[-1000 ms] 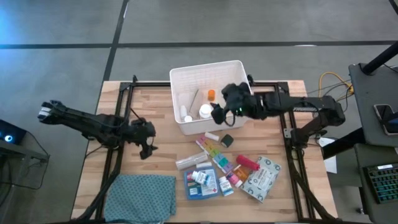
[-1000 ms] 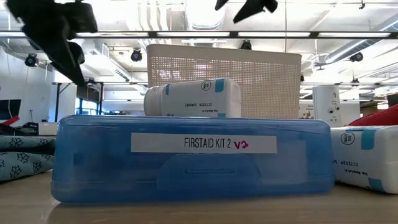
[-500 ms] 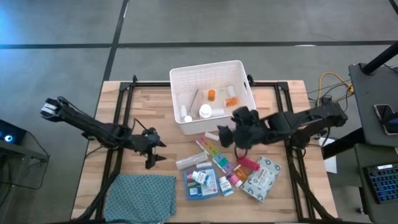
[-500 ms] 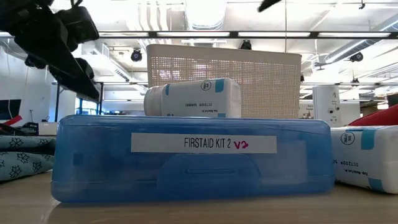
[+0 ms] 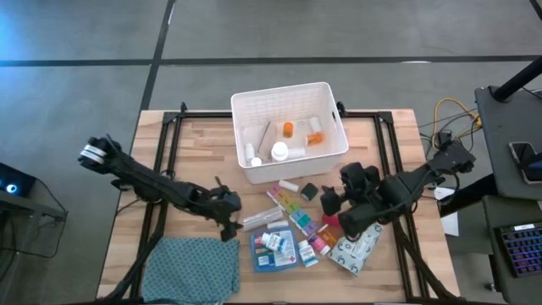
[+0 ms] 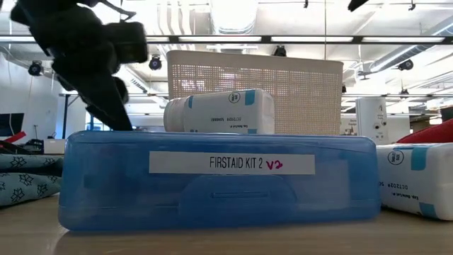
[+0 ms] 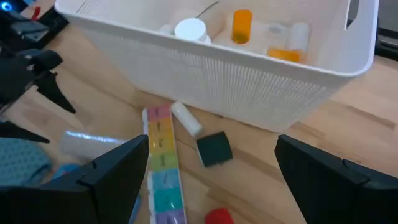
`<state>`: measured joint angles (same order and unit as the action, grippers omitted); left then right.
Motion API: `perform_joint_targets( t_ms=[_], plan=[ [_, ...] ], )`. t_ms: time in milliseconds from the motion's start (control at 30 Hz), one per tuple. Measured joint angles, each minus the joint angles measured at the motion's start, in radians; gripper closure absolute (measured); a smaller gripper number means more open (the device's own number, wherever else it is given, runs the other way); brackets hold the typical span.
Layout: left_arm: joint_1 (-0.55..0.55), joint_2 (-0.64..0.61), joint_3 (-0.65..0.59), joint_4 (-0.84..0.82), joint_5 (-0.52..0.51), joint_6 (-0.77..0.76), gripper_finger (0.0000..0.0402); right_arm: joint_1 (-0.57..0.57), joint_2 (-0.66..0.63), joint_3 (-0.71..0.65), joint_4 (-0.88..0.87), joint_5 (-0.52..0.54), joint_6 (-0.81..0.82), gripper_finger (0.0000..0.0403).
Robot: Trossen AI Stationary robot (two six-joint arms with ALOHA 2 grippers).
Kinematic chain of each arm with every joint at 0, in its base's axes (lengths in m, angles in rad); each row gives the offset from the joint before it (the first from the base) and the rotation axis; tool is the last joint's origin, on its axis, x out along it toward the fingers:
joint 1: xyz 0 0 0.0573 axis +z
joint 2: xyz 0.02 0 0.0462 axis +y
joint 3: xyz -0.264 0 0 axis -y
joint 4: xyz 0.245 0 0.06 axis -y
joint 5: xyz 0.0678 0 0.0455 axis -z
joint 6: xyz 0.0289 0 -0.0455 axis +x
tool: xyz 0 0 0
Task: Pick & place medical supplies in basket/bin
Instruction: Put the white bandage into the bin
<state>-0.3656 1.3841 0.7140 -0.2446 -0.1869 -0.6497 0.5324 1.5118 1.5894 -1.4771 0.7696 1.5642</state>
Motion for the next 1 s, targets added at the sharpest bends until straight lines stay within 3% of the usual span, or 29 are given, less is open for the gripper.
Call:
perform_joint_targets(
  t_ms=[233,500,800,1000],
  plan=[
    [0.000,0.210,0.217,-0.247,0.002,-0.001,0.0103,0.025,0.000,-0.004,-0.068,0.000,-0.001,0.0067],
    [0.000,0.365,0.369,-0.281,0.004,0.000,0.0103,0.027,0.000,-0.004,-0.091,-0.002,-0.061,0.0072],
    [0.017,0.402,0.353,-0.286,0.005,0.000,0.0106,0.026,0.000,-0.010,-0.091,-0.002,-0.091,0.0074],
    [0.028,0.399,0.319,-0.315,0.000,0.000,0.0174,0.026,0.000,-0.019,-0.091,0.000,-0.091,0.0074]
  ],
)
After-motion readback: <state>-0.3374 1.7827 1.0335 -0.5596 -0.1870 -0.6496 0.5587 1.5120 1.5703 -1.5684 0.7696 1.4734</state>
